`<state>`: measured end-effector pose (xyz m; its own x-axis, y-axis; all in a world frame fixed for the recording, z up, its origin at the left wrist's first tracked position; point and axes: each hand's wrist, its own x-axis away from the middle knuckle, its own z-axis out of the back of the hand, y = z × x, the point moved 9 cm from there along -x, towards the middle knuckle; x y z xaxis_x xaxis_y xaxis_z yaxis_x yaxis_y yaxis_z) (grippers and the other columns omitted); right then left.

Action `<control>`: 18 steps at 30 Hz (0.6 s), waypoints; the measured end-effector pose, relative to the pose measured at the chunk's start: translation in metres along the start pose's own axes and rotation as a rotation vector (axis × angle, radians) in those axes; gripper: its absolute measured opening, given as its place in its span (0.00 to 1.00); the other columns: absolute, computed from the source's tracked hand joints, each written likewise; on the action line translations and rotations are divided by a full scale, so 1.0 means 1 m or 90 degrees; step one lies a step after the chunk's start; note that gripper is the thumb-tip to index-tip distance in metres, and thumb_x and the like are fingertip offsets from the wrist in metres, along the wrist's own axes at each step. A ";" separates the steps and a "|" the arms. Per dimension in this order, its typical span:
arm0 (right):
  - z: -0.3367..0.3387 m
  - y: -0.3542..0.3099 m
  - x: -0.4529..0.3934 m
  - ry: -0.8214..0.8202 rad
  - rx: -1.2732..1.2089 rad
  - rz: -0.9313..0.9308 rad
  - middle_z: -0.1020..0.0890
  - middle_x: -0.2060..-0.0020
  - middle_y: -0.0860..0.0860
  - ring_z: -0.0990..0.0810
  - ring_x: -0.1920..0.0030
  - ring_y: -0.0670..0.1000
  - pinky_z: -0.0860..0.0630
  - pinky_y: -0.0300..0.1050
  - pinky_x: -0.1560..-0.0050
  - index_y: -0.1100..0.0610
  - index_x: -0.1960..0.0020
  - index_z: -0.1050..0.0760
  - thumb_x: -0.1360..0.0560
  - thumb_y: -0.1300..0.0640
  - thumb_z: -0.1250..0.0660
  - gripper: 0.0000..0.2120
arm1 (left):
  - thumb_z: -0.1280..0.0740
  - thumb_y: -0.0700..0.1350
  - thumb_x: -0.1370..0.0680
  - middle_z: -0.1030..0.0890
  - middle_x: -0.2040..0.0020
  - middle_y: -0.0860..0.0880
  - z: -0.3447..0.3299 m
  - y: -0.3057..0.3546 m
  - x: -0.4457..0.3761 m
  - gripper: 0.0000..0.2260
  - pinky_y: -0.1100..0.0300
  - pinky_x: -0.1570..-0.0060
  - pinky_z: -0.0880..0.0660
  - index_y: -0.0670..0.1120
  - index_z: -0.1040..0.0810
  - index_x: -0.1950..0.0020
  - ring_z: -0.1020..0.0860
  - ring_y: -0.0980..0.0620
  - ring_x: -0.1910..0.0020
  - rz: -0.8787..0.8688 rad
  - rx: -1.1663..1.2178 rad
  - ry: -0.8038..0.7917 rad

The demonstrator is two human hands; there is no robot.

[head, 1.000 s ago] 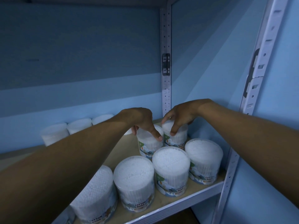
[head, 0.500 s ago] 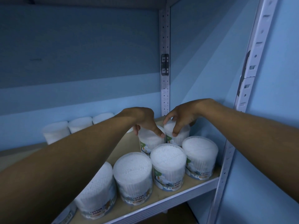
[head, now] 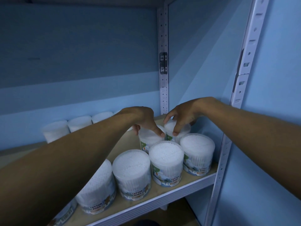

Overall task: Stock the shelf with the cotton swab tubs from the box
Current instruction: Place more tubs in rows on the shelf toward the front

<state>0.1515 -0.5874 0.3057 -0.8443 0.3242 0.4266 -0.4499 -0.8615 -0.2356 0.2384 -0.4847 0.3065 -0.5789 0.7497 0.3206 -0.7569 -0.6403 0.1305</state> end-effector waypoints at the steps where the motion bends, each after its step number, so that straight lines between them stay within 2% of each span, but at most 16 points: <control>1: 0.000 0.000 0.001 -0.001 -0.002 0.000 0.32 0.34 0.45 0.30 0.34 0.54 0.23 0.53 0.36 0.37 0.31 0.29 0.33 0.48 0.20 0.33 | 0.24 0.67 0.36 0.19 0.50 0.43 0.000 0.000 0.000 0.36 0.55 0.52 0.17 0.42 0.21 0.41 0.15 0.45 0.59 0.000 0.001 -0.001; 5: -0.001 0.000 0.005 -0.003 -0.006 -0.002 0.32 0.34 0.46 0.29 0.34 0.54 0.24 0.53 0.36 0.37 0.31 0.29 0.32 0.48 0.20 0.33 | 0.23 0.67 0.38 0.18 0.46 0.43 -0.001 0.000 0.000 0.37 0.54 0.53 0.17 0.42 0.21 0.40 0.15 0.44 0.57 -0.004 0.013 -0.002; 10: -0.003 0.001 0.006 -0.009 -0.022 -0.005 0.33 0.33 0.46 0.30 0.34 0.55 0.24 0.53 0.36 0.37 0.31 0.29 0.32 0.50 0.20 0.34 | 0.23 0.67 0.38 0.18 0.46 0.42 -0.003 0.001 0.002 0.36 0.54 0.53 0.17 0.42 0.21 0.41 0.14 0.44 0.57 -0.007 0.024 -0.010; 18: -0.005 0.001 0.011 -0.010 -0.012 -0.008 0.31 0.31 0.48 0.29 0.34 0.55 0.23 0.49 0.41 0.37 0.31 0.30 0.31 0.49 0.20 0.33 | 0.23 0.67 0.38 0.19 0.46 0.42 -0.004 0.003 0.006 0.37 0.54 0.53 0.17 0.42 0.21 0.40 0.15 0.45 0.57 0.001 0.020 -0.014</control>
<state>0.1410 -0.5827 0.3061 -0.8341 0.3286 0.4431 -0.4656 -0.8501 -0.2460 0.2313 -0.4811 0.3047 -0.5733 0.7451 0.3408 -0.7462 -0.6466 0.1586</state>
